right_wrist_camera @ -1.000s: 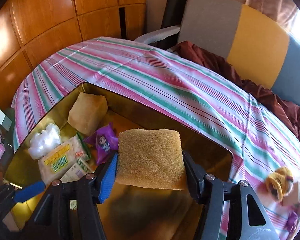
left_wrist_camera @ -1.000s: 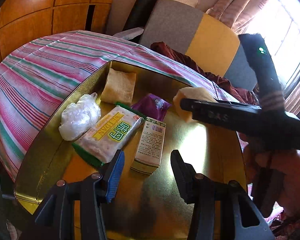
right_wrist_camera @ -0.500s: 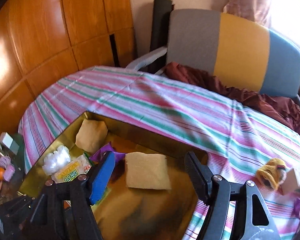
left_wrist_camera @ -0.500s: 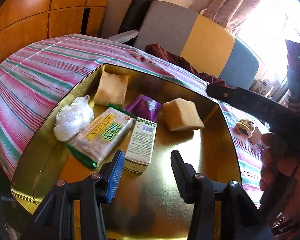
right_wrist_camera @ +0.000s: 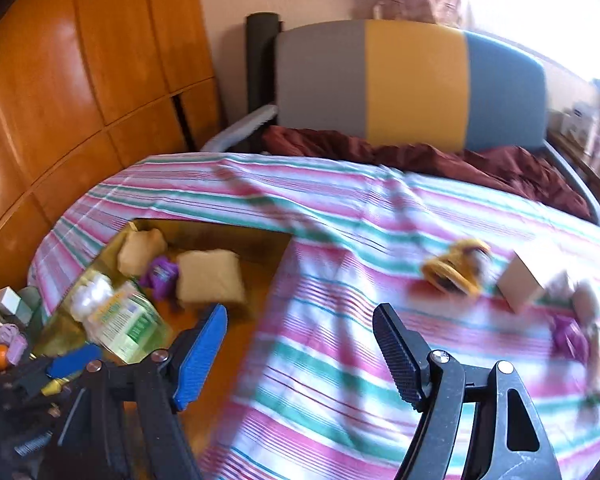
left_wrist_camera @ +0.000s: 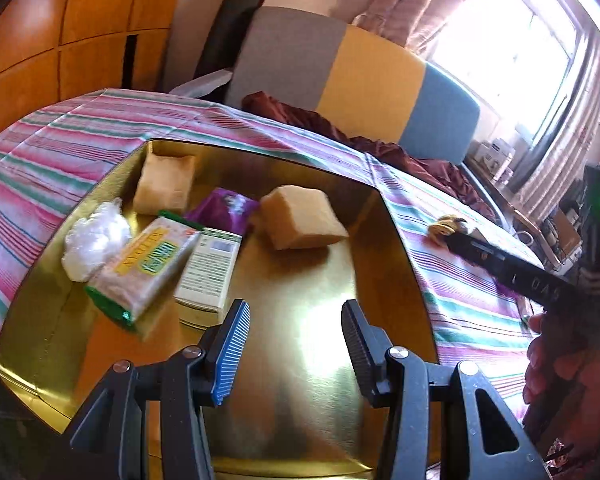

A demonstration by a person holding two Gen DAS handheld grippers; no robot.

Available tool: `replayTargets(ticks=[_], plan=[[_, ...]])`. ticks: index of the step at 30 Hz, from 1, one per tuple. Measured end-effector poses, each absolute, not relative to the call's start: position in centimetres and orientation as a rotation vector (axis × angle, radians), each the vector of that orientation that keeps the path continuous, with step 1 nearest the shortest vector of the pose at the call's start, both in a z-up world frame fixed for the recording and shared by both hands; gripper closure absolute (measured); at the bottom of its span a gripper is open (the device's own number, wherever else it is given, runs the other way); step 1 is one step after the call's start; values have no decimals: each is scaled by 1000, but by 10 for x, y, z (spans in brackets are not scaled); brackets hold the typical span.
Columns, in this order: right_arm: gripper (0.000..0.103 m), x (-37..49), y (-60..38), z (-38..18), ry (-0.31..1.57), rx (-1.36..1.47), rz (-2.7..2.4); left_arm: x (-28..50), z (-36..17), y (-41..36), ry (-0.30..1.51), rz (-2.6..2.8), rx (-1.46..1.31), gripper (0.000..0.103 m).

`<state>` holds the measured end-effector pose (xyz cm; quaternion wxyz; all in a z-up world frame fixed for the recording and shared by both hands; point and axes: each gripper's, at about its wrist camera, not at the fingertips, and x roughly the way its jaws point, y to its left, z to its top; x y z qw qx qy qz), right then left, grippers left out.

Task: Organize objects
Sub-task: 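Move both open tools back toward the remaining items, then grasp the cracker packet with the right tool while the left tool grasps the purple snack packet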

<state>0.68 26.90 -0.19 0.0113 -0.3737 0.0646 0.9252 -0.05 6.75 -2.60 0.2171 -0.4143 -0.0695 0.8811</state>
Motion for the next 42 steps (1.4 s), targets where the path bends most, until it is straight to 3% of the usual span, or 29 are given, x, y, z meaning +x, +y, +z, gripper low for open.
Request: replayTargets(ticks=[13,24,31,34,42], plan=[[27,90,378,-42,458,-1149,2645,27,-19,108,-87,2345,-1102,55],[23,153,488,-45,497,-942,2391,50,-11,147,-21,2264,-1079,52],[21,136,556,-43,563,-876,2261,62,-4,166,34,2231,-1060,52],[21,119,569,-47,497,-909,2256,66,-3,173,64,2222,-1056,52],[31,105,579,-72,478,-992,2269,72,-8,189,110,2193,-1078,52]])
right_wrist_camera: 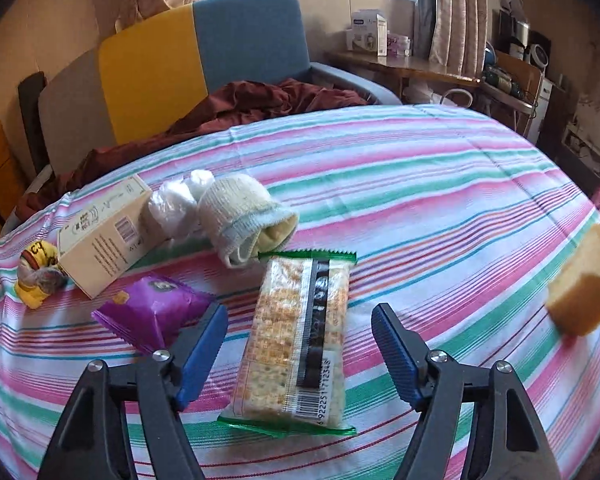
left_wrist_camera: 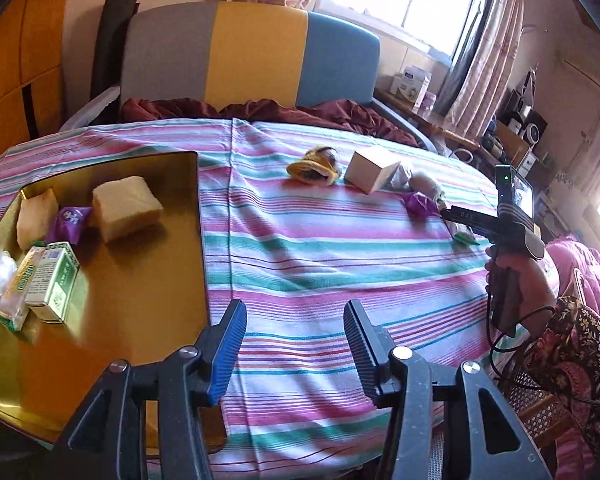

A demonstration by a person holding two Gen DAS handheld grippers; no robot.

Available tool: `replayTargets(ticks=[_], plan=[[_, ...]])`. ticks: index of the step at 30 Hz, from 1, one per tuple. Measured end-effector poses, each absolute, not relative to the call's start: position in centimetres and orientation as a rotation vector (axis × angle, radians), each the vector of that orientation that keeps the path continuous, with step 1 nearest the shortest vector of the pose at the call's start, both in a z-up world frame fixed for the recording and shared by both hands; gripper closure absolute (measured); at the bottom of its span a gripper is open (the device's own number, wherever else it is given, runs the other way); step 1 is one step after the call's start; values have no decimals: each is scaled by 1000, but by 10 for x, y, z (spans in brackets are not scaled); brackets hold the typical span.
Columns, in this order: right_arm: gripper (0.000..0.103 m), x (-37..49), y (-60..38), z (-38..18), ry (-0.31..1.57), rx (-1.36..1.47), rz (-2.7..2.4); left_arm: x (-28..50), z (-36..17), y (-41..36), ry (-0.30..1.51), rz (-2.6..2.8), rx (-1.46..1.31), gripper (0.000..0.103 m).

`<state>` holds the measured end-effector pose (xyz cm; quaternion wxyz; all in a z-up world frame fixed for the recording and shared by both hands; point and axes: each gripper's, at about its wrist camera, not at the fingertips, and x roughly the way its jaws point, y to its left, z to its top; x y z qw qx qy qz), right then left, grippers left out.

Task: Organize objects
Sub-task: 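Grasp the cracker packet with the right tool while the left tool grasps the purple snack packet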

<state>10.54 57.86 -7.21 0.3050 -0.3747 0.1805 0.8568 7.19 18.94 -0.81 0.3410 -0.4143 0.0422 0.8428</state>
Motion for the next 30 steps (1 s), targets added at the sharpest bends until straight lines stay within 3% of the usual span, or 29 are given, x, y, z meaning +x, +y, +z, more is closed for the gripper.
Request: replayTargets(ticks=[9,30], plan=[[60,113,577,-78,505,-961,2271,73,-8,222,168,2146,-1075,52],[61,144,580,-76,512,-832,2112,44,-16,405,354,1969,-1054,52]])
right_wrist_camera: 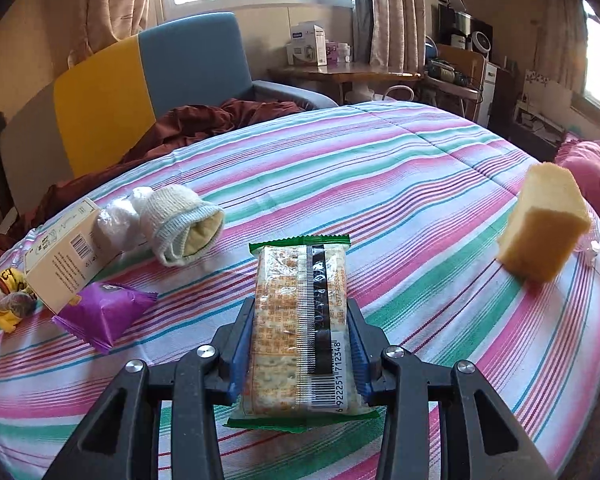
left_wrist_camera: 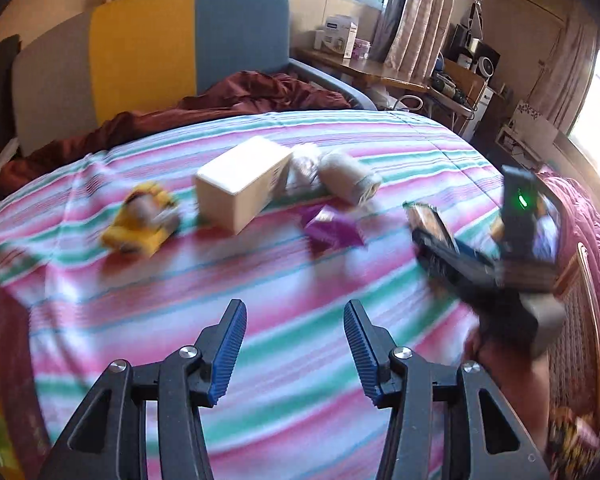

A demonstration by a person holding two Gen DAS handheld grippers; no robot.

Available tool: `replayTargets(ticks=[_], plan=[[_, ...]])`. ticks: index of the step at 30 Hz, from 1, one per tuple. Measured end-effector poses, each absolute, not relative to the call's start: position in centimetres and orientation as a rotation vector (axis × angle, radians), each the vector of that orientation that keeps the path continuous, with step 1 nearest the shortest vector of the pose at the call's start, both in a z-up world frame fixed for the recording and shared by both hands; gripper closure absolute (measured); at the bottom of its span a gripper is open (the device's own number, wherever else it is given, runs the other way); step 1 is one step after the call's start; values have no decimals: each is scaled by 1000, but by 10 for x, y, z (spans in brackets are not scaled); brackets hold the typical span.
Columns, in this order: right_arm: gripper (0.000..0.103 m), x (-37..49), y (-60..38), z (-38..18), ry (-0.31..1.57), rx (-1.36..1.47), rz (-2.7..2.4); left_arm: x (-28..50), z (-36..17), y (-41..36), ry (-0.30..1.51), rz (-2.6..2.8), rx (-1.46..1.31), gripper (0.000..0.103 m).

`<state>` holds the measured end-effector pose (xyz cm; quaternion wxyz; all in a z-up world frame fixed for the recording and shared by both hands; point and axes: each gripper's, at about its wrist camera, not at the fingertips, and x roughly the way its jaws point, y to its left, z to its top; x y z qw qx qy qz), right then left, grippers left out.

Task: Organize objects
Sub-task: 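Grasp the cracker packet with the right tool while the left tool grasps the purple snack packet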

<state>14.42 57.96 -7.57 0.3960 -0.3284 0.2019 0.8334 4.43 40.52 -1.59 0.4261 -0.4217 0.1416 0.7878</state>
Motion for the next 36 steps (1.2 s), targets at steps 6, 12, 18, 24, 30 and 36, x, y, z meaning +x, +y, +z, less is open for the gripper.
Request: replayTargets(ticks=[6,12,18,24,30,36], plan=[[60,148,580,-76,533,-815,2116,32,-16,462,359,1937,-1064,52],[60,150,580,-76,546,-806,2120,19,-35,500,404,1925,-1093,52],[60,152,581,-77,558,-799,2127,27,-57,485,418,1933,-1059,52],[60,152,582,-77,564,-796,2131,33,-51,471,369,1946,-1010,52],[60,151,583,-77,563,-796,2132,32,-52,492,399,1929,-1026,51],[60,149,583,-77,565,-796,2133,25,-66,491,413,1951,-1016,52]])
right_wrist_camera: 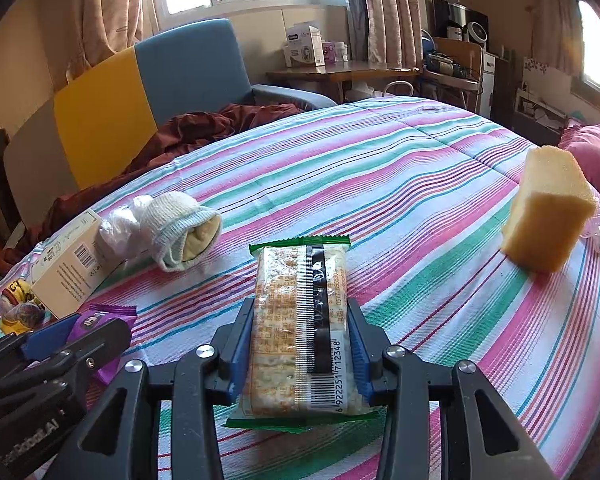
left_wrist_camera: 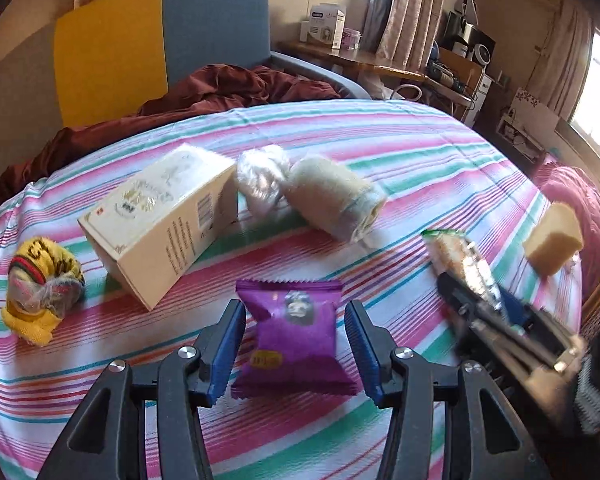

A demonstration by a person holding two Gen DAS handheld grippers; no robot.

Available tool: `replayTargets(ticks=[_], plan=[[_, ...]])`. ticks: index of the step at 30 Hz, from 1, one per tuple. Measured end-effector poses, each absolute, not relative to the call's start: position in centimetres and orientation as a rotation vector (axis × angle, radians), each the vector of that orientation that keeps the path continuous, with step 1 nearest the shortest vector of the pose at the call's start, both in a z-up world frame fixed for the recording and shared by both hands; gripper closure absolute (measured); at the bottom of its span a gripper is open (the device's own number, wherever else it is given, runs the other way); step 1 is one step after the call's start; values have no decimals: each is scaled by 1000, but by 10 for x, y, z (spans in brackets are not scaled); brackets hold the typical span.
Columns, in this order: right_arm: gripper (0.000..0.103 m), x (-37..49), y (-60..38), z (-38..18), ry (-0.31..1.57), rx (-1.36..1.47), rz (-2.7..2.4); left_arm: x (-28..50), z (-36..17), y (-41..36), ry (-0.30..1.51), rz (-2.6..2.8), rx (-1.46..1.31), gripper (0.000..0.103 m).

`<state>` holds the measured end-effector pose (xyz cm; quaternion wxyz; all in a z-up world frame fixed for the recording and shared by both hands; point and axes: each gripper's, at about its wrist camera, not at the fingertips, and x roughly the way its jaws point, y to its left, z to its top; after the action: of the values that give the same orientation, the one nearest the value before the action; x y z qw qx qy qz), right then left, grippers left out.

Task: Organize objects
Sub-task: 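Grasp the cracker packet with the right tool while the left tool grasps the purple snack packet, then carry the purple packet over the gold tray while the right tool carries the cracker packet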

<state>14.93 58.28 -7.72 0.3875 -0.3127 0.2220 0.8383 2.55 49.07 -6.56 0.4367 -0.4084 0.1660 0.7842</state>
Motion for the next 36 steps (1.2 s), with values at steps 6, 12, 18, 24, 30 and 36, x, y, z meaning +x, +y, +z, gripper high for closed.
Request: replayTargets(ticks=[6,12,18,24,30,36], plan=[[60,149,581,-77,554,-800,2130,24,-69,479,383,1972,-1004,63],[60,148,580,-76,537,-807,2127,36,-59,462,376,2025,-910,68],[60,146,576,-76,503,-818,2124,50,-52,450,398,2048,-826,68],[60,146,574,-74,485,-806,2123,60,-49,436,391,2063,-793,68],[60,145,567,-70,433,-799,2134,62,-41,417,355,2062,-805,68],[60,145,564,-66,406,-780,2140,59,-21,377,266,2075,-839,68]])
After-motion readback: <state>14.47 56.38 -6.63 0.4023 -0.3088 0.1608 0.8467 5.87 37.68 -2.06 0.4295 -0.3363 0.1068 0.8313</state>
